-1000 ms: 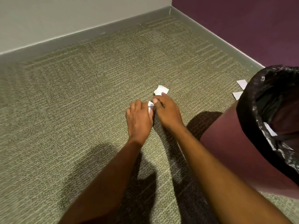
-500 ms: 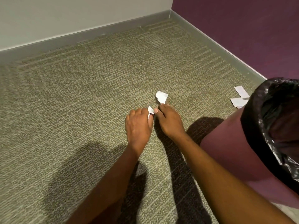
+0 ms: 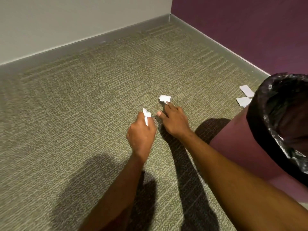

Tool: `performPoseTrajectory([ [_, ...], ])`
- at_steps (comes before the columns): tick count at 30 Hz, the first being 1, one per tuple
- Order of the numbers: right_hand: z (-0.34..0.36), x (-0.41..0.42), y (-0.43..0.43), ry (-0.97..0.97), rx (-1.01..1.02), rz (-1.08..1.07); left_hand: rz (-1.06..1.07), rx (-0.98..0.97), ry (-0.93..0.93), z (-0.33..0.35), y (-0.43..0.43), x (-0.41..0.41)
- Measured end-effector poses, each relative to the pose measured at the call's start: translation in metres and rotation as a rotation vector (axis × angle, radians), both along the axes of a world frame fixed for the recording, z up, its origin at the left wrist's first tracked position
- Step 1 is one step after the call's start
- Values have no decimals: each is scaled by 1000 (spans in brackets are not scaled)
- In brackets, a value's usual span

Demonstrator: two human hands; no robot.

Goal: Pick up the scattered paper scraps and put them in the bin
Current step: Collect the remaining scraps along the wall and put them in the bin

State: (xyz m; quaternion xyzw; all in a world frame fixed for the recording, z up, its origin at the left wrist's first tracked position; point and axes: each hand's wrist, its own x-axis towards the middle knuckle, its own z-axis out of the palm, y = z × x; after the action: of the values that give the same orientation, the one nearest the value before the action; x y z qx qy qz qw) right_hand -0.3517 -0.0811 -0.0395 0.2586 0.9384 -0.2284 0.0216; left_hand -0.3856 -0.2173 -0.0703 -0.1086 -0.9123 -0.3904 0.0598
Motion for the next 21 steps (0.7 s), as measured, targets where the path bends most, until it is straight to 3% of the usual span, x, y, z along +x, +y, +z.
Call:
performPoseTrajectory([
  [7,21,17,-49,408,-438,-228,83,287,-103,12,-3,-4],
  [11,50,17,-89,547,-680,-409,109,731,-421,24,-6,-3],
  [15,88,17,-108,662,-687,-420,72,1079,-555,65,-8,1],
  [21,169,27,-101,754,-712,-336,62,1146,-467,153,6,15],
])
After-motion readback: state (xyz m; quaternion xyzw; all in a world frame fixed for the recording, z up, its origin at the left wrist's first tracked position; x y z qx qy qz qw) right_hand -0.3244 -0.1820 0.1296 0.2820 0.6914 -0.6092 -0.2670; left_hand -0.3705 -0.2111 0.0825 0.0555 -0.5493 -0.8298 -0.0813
